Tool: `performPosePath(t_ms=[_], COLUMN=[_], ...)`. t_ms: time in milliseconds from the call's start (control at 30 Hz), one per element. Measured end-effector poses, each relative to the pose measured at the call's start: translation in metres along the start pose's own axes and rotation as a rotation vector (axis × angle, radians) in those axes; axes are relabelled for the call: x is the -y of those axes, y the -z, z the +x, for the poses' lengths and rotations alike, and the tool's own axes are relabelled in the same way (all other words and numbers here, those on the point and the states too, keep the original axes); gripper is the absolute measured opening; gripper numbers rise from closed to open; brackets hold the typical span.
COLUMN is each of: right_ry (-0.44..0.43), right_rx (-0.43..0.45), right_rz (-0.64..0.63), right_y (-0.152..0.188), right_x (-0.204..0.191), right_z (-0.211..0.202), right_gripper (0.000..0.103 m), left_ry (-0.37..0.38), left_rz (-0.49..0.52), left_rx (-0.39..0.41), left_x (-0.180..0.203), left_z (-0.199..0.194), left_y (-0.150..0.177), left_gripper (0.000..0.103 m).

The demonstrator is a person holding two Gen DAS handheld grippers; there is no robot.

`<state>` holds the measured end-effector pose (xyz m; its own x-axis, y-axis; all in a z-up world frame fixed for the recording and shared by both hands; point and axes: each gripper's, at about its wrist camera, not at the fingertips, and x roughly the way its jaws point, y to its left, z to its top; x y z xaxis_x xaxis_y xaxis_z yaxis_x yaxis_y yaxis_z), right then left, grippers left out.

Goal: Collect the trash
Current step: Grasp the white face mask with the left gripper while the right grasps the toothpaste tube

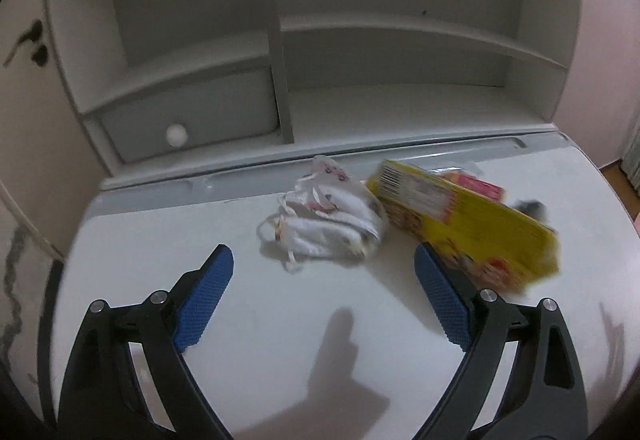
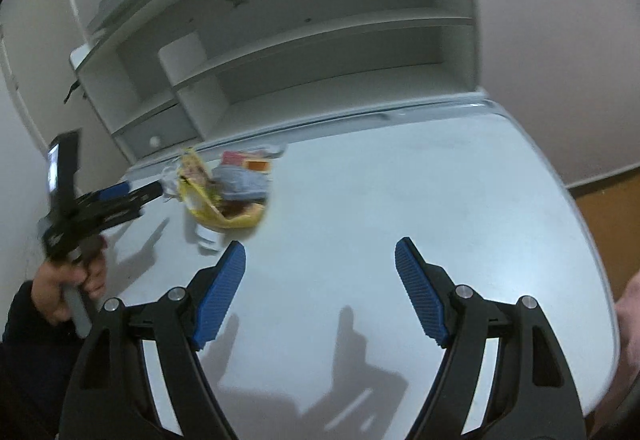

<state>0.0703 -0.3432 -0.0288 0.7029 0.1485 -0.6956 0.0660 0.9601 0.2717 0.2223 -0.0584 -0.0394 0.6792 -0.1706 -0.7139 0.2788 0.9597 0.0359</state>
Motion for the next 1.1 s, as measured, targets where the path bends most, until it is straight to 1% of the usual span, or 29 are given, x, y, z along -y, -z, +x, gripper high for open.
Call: performPosePath(t_ms=[67, 100, 167, 200, 333, 367, 400, 433, 467, 600, 667, 733, 833, 900, 1033, 1100], right_ry=[-0.010, -0.010, -0.007, -0.004, -0.005, -0.011, -0.025, -0.036, -0.049, -0.068, -0.049, -0.030, -0.013, -0.031, -0.023, -0.039], right_rx=[-0.011, -0.015, -0.020, -0.021, -0.035, -0.042, -0.055, -0.065, -0.080, -0.129, -0.155, -0.182, -0.239, -0.294, -0.369, -0.389], right_rz=[-0.009, -0.011, -0.020, -0.023, -0.034, -0.036, -0.038, -0.041, -0.049, -0.121, -0.197, -0.268, -0.369, -0.406, -0.491, -0.497], right_y=[-0.002, -0.004, -0.007, -0.008, -0.027, -0.031, -0.039, -0.043, -0.051, -0.079, -0.095, -0.107, -0.123, -0.127, -0.129, -0.128], right_x=[-0.008, -0.010, -0.016, -0.017, -0.020, -0.021, -0.024, -0.025, -0.030, -0.050, -0.065, -0.079, -0.099, -0.106, -0.114, -0.113], right_z=[0.007, 0.011, 0.017, 0.019, 0.034, 0.038, 0.047, 0.053, 0.063, 0.096, 0.118, 0.138, 0.171, 0.188, 0.222, 0.231], right_gripper=[0.075, 0.075, 0.075, 0.075, 0.075, 0.075, 0.075, 0.075, 0.075, 0.075, 0.075, 0.075, 0.075, 0.075, 0.075, 0.073], left_ry=[0.000, -0.005, -0.029, -0.026, -0.003, 0.015, 0.040, 0.039, 0.044, 0.072, 0.068, 0.047, 0.057, 0.065, 0.102, 0.113], left_rz=[-0.020, -0.024, -0.010, -0.004, -0.001, -0.001, -0.007, -0.008, -0.013, -0.047, -0.056, -0.069, -0.107, -0.115, -0.105, -0.103], left_rx=[-0.040, -0.046, -0.070, -0.076, -0.097, -0.107, -0.120, -0.101, -0.097, -0.091, -0.090, -0.082, -0.057, -0.047, -0.050, -0.046], left_x=[-0.002, -0.002, 0.000, 0.002, 0.001, -0.001, -0.002, -0.005, -0.008, -0.025, -0.029, -0.038, -0.054, -0.058, -0.056, -0.060], left_z=[0.020, 0.030, 0.046, 0.052, 0.062, 0.066, 0.068, 0.064, 0.064, 0.064, 0.060, 0.058, 0.050, 0.043, 0.039, 0.039], left_y=[-0.009, -0.012, -0.019, -0.021, -0.023, -0.022, -0.022, -0.022, -0.023, -0.020, -0.017, -0.016, -0.016, -0.012, -0.010, -0.018], left_gripper=[0.089, 0.089, 0.089, 0.089, 0.089, 0.083, 0.074, 0.049, 0.021, 0.018, 0.018, 0.018, 0.018, 0.018, 0.018, 0.018])
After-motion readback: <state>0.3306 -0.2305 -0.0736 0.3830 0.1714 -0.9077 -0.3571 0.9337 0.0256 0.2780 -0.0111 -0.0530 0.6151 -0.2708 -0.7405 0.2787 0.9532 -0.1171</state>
